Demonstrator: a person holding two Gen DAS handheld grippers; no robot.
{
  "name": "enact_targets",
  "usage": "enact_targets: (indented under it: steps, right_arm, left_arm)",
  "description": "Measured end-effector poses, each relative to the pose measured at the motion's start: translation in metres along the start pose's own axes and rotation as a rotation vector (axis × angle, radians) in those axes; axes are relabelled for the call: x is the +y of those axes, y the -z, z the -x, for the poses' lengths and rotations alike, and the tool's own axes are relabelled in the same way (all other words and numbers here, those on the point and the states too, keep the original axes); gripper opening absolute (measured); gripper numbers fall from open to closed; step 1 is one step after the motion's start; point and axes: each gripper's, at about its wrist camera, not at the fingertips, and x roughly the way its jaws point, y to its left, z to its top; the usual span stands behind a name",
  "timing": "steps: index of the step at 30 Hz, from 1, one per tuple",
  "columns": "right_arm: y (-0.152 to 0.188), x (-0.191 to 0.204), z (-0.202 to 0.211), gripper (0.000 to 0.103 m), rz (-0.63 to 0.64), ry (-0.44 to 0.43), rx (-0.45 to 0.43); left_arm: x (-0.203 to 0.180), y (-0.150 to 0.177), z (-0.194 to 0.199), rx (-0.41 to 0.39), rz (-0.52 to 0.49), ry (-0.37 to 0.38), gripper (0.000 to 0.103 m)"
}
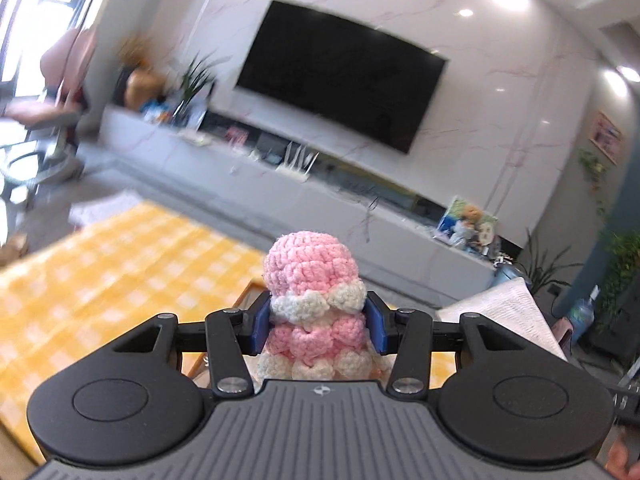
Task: Organize soft objects
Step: 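Carry the crocheted piece and clear strip over the box with both tools, then open both tools to drop the crocheted piece and strip into the box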
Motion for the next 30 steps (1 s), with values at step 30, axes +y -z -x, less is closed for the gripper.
enact_targets:
  steps: [30]
  right_arm:
    - [0.085,0.075,-0.262,0.003,0.630,0.264,0.814]
  left_arm:
    - [0.081,0.004,-0.024,0.249,0.182,0.076,0.055]
